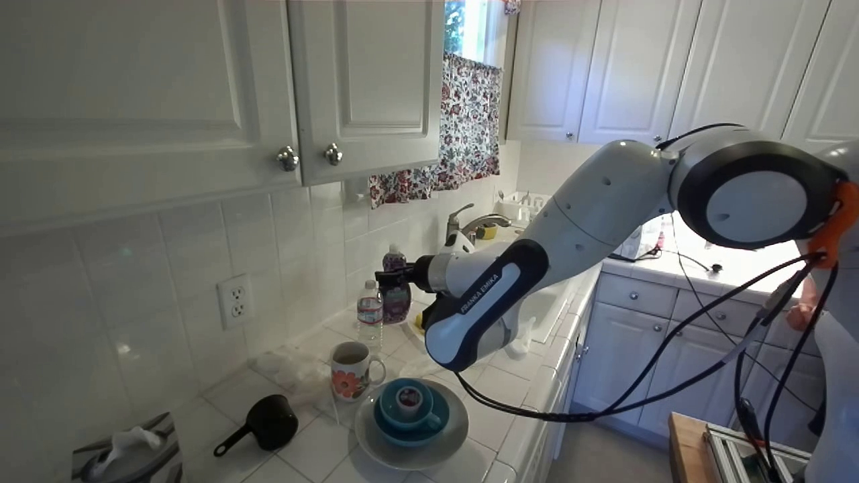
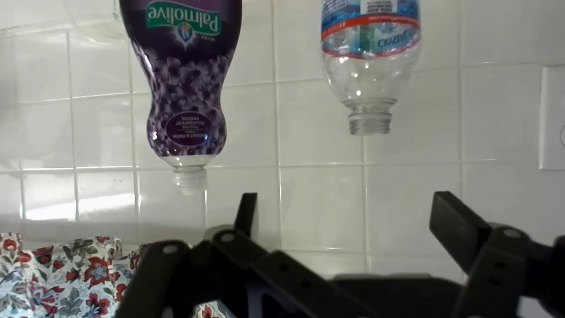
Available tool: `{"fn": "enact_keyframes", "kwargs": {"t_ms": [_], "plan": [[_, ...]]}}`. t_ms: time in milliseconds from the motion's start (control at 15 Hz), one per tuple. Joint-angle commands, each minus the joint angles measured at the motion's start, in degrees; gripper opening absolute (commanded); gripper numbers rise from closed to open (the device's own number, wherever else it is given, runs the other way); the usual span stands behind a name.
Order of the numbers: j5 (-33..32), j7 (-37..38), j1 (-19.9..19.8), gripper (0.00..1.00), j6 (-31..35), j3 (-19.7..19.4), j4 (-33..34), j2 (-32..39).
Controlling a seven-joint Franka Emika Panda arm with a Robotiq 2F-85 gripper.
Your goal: Pick up the bottle and pour some water in the cup
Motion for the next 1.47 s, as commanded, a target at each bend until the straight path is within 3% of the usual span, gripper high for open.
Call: {"fn": "enact_keyframes", "kwargs": {"t_ms": [0,533,867,1400], "plan": [[0.4,-1.3,-1.8,1.0,0.3,2.3,0.3,0.1],[-0.9,-1.2,-2.7,1.0,2.8,2.9,2.9,3.3],[-0.7,-1.3,-3.5,1.0,6.6,3.5,8.9,8.5],[0.2,-3.4,-3.5,1.0,6.0,3.6,19.8,16.8]]}}
